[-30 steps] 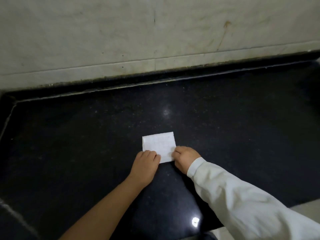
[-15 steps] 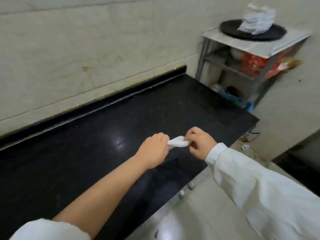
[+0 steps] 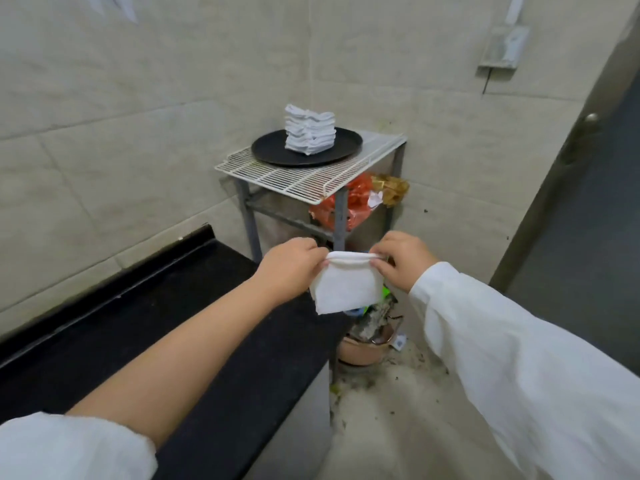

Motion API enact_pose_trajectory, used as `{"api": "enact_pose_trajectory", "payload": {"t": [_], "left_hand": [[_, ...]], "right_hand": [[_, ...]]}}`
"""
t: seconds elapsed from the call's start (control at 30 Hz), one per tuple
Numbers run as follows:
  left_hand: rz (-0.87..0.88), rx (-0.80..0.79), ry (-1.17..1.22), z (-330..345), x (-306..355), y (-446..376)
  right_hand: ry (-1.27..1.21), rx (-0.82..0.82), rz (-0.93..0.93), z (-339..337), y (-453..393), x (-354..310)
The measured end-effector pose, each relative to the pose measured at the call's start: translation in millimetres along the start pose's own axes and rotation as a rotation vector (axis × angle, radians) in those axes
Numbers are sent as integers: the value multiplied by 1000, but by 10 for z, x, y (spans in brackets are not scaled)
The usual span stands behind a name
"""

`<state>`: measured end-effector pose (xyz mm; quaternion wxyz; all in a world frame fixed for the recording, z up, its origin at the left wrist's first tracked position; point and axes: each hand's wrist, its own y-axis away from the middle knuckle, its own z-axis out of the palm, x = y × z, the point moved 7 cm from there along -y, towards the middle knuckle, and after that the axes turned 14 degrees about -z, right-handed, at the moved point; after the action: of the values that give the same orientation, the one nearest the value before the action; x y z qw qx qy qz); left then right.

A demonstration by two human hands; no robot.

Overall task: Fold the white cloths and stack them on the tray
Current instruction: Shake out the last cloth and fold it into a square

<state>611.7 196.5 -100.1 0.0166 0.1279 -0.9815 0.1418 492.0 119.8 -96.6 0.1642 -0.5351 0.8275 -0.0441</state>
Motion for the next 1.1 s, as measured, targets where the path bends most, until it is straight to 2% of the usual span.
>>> {"api": "enact_pose_trajectory", "payload": {"t": [0.07, 0.17, 0.23, 0.37, 0.5, 0.63, 0.7, 0.8, 0.87, 0.93, 1.03, 1.1], "left_hand": [[13, 53, -17, -42, 44, -448], [70, 217, 16, -176, 91, -1120], [-2, 179, 33, -187, 5, -1604], [-76, 220, 189, -335, -184, -2501], [-244, 201, 186, -416, -441, -3282], [-360, 290, 201, -562, -658, -3899], [-437, 368, 195, -661, -818, -4242], [-528, 443, 112, -720, -1052, -4660], [-606, 438, 106, -612, -1225, -4874], [-697, 321, 69, -329, -1375, -5030], [-755, 76, 11, 181, -1451, -5090], [-780, -35, -33, 388, -1453, -5023]], "right_hand": [[26, 31, -36, -155, -272, 294], [69, 73, -77, -409, -780, 729], [84, 102, -98, -613, -1168, 998], [142, 129, -140, -954, -1943, 1459], [137, 192, -227, -1127, -2675, 1841], [54, 332, -267, -1235, -3404, 2185], [27, 447, -353, -1296, -3825, 2310], [-27, 510, -528, -1229, -4440, 2469], [-104, 486, -618, -1118, -4815, 2581], [-152, 400, -620, -891, -5120, 2720], [-86, 13, -624, -340, -5361, 2874], [-55, -166, -686, -66, -5336, 2883]]}}
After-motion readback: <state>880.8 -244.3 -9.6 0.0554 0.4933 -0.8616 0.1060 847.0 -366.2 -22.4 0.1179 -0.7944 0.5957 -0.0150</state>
